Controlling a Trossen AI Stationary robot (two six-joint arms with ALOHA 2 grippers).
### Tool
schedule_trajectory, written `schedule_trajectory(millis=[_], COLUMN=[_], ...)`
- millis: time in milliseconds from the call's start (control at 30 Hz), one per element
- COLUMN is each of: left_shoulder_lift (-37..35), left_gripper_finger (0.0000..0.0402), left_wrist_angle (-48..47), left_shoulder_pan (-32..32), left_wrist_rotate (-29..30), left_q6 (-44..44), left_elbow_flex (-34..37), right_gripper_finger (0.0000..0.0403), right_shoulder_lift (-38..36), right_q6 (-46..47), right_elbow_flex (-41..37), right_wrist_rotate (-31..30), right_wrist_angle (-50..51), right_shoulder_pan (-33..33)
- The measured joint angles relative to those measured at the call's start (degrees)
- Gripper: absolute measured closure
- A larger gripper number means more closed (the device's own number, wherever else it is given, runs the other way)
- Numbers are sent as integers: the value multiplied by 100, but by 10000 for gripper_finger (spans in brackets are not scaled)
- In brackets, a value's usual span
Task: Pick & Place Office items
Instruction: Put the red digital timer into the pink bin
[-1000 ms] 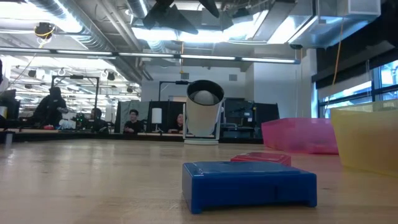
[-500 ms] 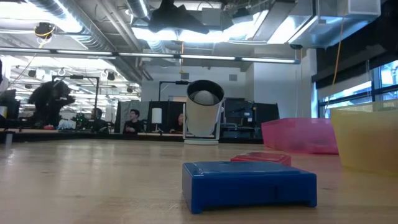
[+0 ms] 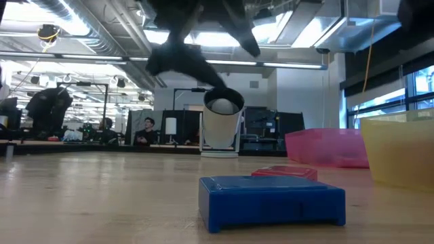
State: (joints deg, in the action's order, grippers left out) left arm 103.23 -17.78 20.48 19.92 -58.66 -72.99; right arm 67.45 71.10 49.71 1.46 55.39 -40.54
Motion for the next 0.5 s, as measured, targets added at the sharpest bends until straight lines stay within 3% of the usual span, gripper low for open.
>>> schedule_trajectory(millis=[267, 500], left_shoulder_lift=[805, 1018], left_gripper_finger=[112, 112], left_wrist_angle=[294, 760], left_shoulder_pan=[198, 294], left_wrist_rotate=[-948, -609], left_q6=[-1105, -1212], left_elbow_flex=[0, -9], right_gripper_finger=[162, 163], right_shoulder_lift=[-528, -561], right_q6=[-685, -1565], right_elbow_flex=[0, 0], right_wrist_rotate=[-818, -875], right_wrist_angle=[291, 298], right_shoulder_pan=[278, 509])
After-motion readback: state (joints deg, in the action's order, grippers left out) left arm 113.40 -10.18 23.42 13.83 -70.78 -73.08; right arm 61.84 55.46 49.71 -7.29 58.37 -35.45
